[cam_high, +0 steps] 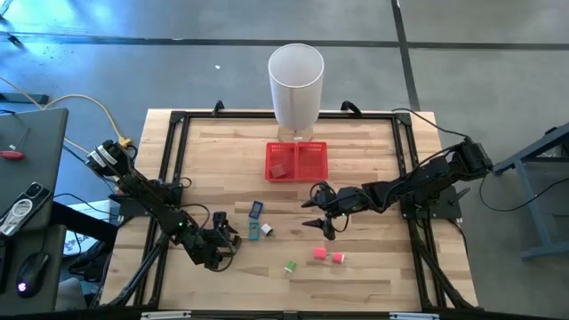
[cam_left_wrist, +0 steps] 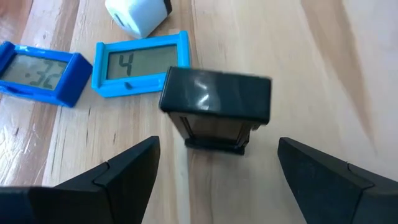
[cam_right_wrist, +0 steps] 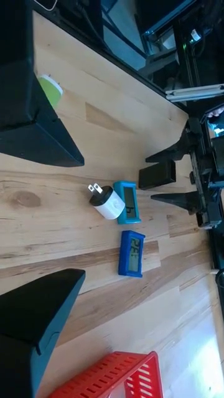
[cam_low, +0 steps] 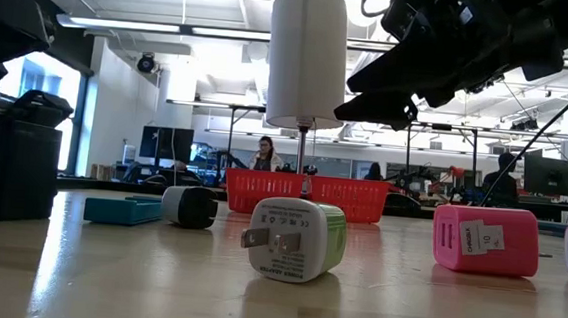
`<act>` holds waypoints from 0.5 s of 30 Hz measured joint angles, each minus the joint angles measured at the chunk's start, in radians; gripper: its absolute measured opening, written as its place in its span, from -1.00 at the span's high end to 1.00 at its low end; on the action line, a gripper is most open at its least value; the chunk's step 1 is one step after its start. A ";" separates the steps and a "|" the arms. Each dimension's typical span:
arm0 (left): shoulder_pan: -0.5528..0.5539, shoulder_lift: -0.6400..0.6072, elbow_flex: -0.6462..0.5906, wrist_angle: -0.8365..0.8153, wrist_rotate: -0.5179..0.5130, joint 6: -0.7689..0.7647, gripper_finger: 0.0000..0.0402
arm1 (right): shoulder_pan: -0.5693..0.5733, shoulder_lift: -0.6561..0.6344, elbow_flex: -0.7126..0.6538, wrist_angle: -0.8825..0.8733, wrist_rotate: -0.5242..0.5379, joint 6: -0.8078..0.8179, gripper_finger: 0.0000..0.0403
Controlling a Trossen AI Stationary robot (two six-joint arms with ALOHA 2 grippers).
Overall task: Pick & Place Office items
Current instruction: Put the black digital clock into the right red bin
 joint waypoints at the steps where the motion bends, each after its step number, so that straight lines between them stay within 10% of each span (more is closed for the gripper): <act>1: 0.000 0.000 0.000 0.004 0.000 0.000 -0.59 | 0.000 0.000 0.000 0.000 0.000 0.000 -0.34; 15: 0.000 0.034 0.000 0.041 -0.017 0.049 -0.59 | 0.000 0.000 0.000 0.001 0.003 0.002 -0.34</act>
